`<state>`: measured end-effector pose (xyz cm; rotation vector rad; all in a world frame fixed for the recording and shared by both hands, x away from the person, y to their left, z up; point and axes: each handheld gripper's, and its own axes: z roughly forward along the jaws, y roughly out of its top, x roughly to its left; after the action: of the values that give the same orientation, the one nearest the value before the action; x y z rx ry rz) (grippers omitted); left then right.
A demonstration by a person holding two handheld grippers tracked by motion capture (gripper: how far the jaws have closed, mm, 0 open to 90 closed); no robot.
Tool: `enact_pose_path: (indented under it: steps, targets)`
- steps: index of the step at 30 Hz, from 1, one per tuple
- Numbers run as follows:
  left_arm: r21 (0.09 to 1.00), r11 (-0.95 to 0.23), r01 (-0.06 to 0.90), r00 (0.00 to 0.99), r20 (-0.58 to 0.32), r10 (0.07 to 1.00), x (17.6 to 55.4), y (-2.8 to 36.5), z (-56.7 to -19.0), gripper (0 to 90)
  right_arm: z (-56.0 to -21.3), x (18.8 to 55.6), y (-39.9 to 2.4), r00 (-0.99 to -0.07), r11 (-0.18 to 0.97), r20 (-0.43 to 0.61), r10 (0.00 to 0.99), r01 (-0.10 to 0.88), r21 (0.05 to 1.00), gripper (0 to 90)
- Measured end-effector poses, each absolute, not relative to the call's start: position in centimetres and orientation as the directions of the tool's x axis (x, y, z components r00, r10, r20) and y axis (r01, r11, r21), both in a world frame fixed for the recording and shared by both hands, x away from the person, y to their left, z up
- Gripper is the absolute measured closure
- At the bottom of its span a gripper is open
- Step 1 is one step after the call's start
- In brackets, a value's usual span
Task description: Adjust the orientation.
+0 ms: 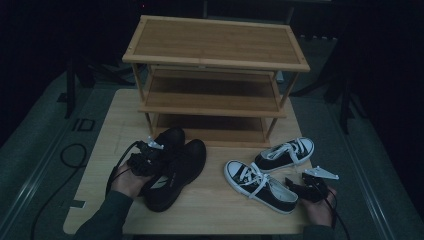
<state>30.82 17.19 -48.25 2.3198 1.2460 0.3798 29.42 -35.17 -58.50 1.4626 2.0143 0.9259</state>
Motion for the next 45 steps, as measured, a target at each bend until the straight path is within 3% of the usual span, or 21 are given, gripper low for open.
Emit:
enact_pose_path:
  steps: [17, 45]
  targets:
    - [0.560, -0.475, 0.679, 0.558, 0.026, 0.829, 31.3, 15.7, -46.7, 85.3, -58.5, 29.4, -35.2, -0.313, 0.199, 0.008, 0.950, 0.625, 0.755, 25.6]
    - [0.564, -0.471, 0.678, 0.536, 0.058, 0.842, 36.0, 11.0, -46.6, 85.3, -58.5, 29.4, -35.2, -0.314, 0.200, 0.008, 0.949, 0.624, 0.755, 25.6]
